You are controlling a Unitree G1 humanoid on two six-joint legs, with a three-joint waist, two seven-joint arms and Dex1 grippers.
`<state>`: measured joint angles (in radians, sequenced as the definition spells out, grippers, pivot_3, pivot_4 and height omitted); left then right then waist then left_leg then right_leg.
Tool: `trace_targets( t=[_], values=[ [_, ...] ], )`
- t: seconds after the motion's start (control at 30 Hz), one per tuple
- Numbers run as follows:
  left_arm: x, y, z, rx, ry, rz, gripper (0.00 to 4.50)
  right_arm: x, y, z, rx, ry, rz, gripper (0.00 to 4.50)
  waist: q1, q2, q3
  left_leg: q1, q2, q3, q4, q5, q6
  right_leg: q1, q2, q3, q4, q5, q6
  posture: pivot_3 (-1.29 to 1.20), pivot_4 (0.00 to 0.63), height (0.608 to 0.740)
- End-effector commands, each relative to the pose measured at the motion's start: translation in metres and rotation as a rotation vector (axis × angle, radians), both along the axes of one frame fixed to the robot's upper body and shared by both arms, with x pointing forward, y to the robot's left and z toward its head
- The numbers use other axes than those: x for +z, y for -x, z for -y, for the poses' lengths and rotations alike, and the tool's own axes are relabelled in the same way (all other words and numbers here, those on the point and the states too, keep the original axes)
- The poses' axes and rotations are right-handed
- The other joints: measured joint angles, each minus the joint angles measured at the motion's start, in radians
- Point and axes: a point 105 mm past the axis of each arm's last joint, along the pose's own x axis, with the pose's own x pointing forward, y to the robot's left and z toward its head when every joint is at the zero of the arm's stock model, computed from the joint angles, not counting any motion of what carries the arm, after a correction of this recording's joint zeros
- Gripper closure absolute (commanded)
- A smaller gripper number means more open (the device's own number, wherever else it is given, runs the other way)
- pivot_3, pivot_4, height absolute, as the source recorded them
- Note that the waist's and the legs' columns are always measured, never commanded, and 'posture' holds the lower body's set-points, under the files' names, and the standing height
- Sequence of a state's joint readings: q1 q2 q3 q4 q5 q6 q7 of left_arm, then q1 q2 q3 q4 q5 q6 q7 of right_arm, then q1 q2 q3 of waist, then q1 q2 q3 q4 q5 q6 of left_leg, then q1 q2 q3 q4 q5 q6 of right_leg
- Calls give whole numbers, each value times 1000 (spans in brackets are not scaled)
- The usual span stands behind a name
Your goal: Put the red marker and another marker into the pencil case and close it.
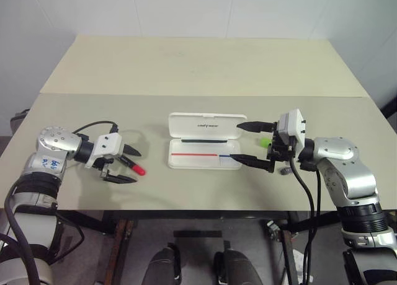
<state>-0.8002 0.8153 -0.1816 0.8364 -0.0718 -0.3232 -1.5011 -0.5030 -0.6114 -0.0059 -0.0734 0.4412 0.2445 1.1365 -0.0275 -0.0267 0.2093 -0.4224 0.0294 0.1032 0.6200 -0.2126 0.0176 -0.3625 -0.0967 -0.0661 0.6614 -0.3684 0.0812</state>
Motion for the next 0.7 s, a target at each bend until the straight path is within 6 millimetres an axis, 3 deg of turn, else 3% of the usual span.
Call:
trace_targets(
  t=[0.03,0.13,0.5,0.7],
  values=[
    [-2,1,2,-36,-23,-35,40,13,6,1,-1,-23,48,0,0,0,0,0,0,0,0,0,0,0,0,0,0,0,0,0,150,740],
    [-6,2,5,-45,-15,-54,666,14,7,1,-6,-27,49,0,4,0,0,0,0,-1,2,0,0,1,0,-1,1,0,0,0,150,740],
    [-4,8,9,-70,11,-32,3939,13,9,1,-19,-34,46,0,5,0,0,0,0,-7,2,3,5,4,-2,-5,-1,8,-2,0,150,740],
    [5,12,11,-23,91,38,3936,11,6,-2,-17,-41,41,0,0,0,0,-1,0,-6,-2,3,7,3,-2,-5,-4,8,-1,0,150,740]
  ],
)
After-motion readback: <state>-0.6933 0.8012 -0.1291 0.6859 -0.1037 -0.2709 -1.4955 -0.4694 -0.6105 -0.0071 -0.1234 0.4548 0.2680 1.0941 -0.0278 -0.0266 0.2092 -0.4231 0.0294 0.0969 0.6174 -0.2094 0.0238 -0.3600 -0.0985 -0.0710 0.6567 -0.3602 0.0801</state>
